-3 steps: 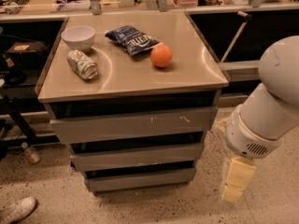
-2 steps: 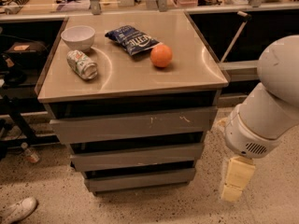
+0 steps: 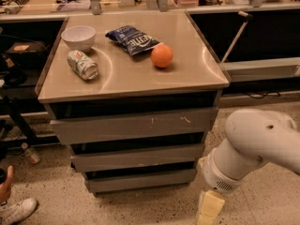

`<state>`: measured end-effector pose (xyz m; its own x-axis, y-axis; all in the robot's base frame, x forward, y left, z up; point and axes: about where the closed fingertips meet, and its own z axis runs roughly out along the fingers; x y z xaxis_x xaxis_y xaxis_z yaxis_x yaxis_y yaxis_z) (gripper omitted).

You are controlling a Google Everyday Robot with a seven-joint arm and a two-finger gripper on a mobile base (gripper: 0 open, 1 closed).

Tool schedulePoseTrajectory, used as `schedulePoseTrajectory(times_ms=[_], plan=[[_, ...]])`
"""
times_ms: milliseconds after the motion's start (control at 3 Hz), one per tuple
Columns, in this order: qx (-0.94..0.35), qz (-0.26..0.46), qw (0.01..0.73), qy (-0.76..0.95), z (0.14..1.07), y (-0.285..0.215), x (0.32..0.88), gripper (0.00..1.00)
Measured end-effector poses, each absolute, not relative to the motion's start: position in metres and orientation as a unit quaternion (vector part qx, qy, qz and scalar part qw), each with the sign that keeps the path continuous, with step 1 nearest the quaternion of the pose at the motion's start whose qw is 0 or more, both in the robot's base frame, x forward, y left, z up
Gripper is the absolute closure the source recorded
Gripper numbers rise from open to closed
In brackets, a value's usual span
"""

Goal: Open bottom drawer

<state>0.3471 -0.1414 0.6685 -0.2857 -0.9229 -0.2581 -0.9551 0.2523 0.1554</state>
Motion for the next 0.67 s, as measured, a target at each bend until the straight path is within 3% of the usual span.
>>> schedulePoseTrajectory(times_ms=[667], plan=[[-0.541,0.169,0.09,0.819,0.537,-0.122,0.382,0.0]])
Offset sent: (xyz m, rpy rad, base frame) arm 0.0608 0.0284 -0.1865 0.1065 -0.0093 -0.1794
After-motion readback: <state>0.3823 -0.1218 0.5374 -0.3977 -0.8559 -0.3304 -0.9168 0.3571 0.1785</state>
